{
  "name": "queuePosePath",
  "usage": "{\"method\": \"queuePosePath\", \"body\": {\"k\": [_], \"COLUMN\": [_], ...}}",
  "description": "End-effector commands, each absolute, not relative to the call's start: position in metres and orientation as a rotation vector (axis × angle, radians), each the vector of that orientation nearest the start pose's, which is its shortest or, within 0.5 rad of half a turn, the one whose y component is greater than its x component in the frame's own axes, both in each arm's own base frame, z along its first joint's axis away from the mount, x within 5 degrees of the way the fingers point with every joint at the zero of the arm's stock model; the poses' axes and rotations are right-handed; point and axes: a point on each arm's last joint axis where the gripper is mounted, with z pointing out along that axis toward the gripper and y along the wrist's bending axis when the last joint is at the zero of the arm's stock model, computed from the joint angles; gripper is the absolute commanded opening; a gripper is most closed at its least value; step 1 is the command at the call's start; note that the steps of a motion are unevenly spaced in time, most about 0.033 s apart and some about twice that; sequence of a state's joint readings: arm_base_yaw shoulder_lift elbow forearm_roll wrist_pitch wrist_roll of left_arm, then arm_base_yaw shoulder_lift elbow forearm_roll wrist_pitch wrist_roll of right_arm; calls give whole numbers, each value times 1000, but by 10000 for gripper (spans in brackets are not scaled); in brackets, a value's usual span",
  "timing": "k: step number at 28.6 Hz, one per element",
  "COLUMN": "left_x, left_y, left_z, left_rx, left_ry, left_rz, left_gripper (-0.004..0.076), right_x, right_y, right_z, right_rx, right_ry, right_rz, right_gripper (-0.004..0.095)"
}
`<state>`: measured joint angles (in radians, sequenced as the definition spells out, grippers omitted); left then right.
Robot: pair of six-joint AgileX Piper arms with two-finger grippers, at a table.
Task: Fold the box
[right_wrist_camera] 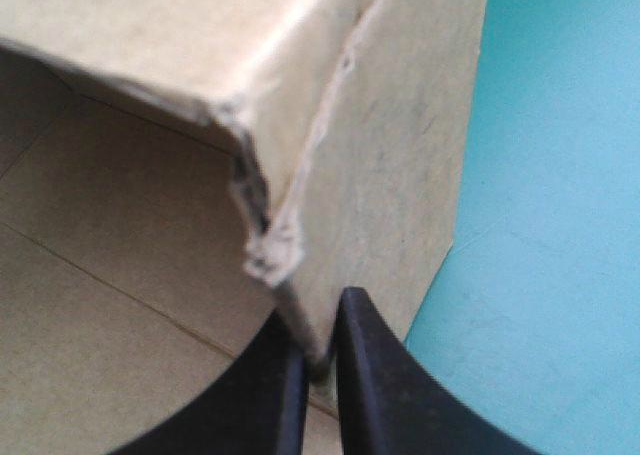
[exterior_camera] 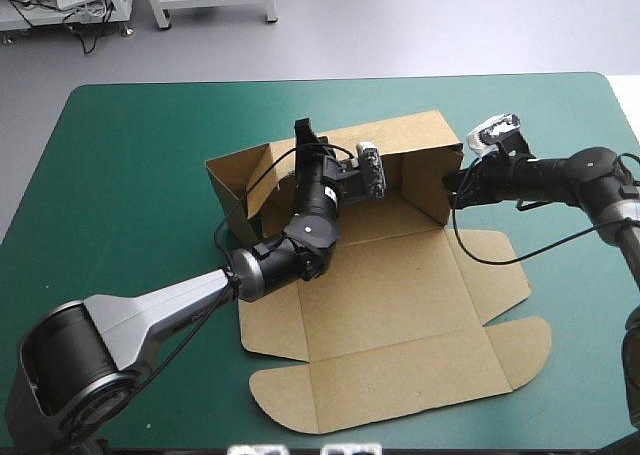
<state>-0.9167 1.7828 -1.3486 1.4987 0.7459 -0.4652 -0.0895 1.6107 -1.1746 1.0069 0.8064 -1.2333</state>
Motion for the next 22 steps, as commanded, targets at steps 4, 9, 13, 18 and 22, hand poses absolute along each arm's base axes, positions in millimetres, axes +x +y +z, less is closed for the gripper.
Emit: {"method": "queuePosePath", "body": {"k": [4, 9, 13, 18, 22], "left_x": [286, 288, 293, 302, 292], "left_y": [-284, -285, -285, -288, -304], "left_z": [330, 331, 327, 315, 320], "left_rx": [1229, 1244, 1259, 1301, 1350], "left_ry": [1373, 1312, 1292, 1279, 1143], "left_rz": [744, 807, 833, 843, 792], "left_gripper": [-10, 39, 162, 301, 301], "right_x": [341, 340, 340, 339, 339], "right_y": [29, 30, 30, 29, 29], "right_z": [308, 308, 307, 307, 307], "right_rx": [-595, -602, -610, -622, -617], "right_ry": [2085, 2086, 2089, 2095, 2097], "right_rz": [577, 587, 591, 580, 578], "right_gripper": [0, 0, 1, 0, 0]}}
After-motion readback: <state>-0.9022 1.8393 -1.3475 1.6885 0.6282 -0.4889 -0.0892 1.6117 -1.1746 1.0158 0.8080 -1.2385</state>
